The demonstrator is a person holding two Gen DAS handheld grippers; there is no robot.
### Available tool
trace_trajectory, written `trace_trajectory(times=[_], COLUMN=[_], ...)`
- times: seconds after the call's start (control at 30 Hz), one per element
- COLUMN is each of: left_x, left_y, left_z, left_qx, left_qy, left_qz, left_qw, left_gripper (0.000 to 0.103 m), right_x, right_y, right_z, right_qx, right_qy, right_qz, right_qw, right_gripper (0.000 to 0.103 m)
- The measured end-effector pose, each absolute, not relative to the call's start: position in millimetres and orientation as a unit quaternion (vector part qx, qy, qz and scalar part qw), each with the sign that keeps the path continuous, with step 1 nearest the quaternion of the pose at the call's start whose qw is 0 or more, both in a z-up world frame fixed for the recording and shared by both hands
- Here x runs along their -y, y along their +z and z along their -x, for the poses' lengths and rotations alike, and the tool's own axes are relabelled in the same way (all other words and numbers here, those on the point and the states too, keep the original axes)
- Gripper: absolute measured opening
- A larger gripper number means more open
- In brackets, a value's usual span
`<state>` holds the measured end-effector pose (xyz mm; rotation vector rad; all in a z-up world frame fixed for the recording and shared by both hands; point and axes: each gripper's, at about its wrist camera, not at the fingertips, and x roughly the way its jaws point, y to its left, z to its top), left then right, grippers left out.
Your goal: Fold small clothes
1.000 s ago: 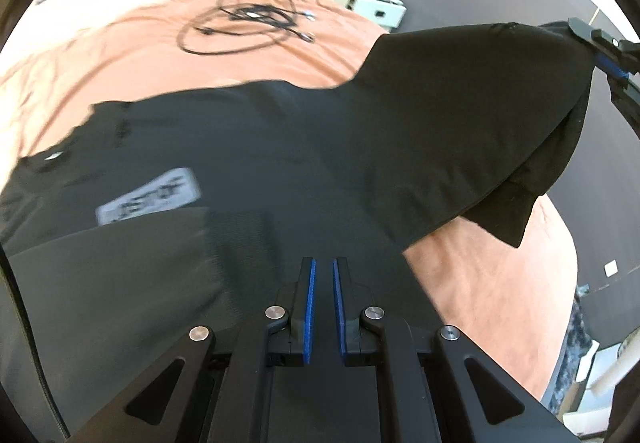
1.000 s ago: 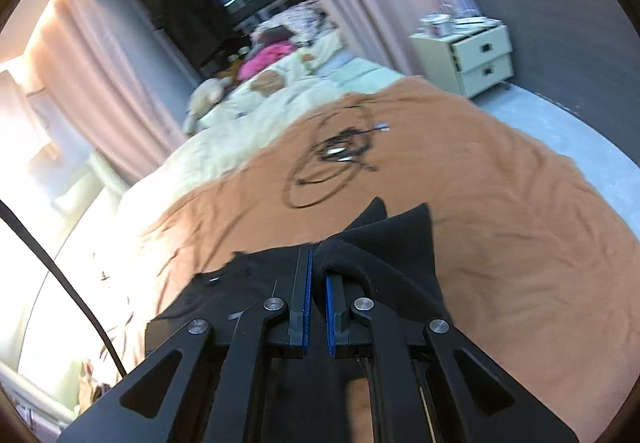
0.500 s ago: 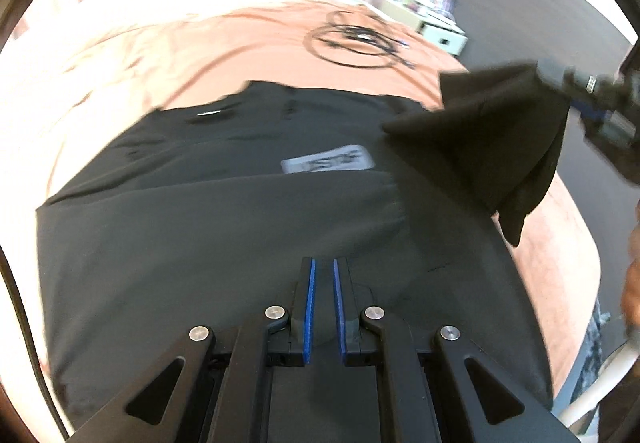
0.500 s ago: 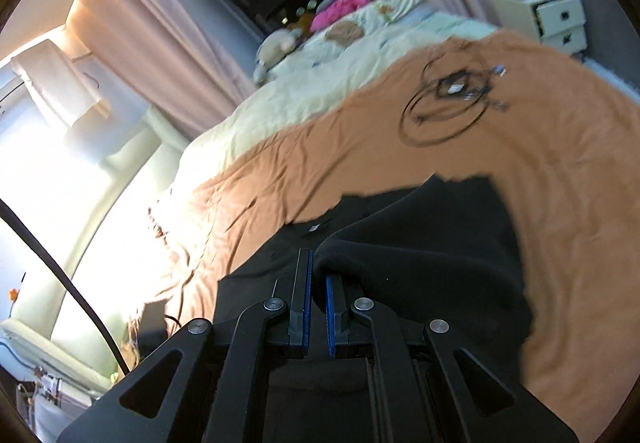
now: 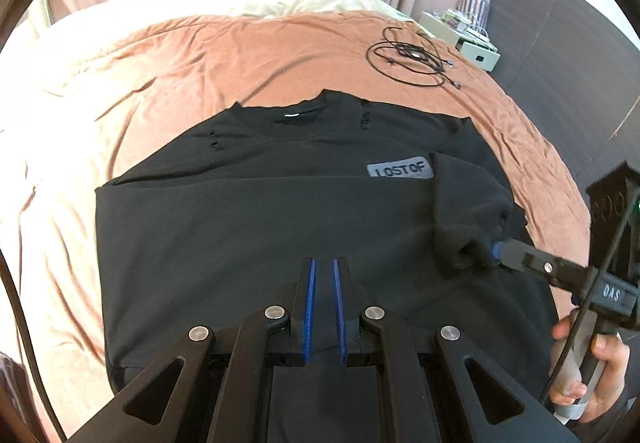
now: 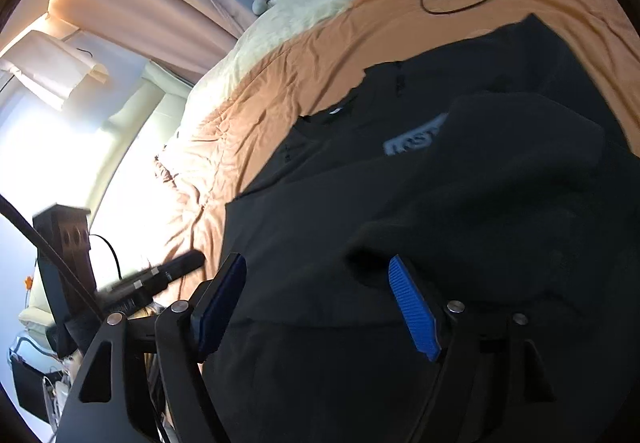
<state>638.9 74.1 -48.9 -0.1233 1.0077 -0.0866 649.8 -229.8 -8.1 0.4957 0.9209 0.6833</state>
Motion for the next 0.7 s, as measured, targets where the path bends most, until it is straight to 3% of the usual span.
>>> trace_trajectory(times=[0.3,0.43,0.53,0.63,0.7], left_x=[15.0,67.2,104.2,129.1,145.7], left_y=[-57.3,-62.4,-69.3,-78.2,-86.7], left_z=[-661.6,-673.0,-681.8,-686.2,-689.4], left_qx=[-0.486,-0.49,-0.496,-0.5,-0.504], left_qy=[-0.118,-0.158,-0.184,-0.201,-0.209], left_qz=[0.047,0.028,0.011,0.004,0.0], left_qw=[0.865,0.857,0.848,0.842,0.838], left_gripper=[0.01,0.01,0.011,0.022,0.038], right_x=[383.9,441.4,477.7,498.3,504.7], right_y=[-7.1,-13.1,-14.7,-14.4,-18.6], right_z=[-617.2,-615.5,-618.0,-615.1,-616.5], right_qx=[-0.409,-0.412,-0.415,-0.413,-0.413], right_qy=[0.196,0.168,0.156,0.141,0.136], right_qz=[-0.207,-0.214,-0.217,-0.217,-0.221], right_qw=[0.867,0.87,0.87,0.873,0.873], right_gripper=[0.072,0.053,0.046,0.046,0.046])
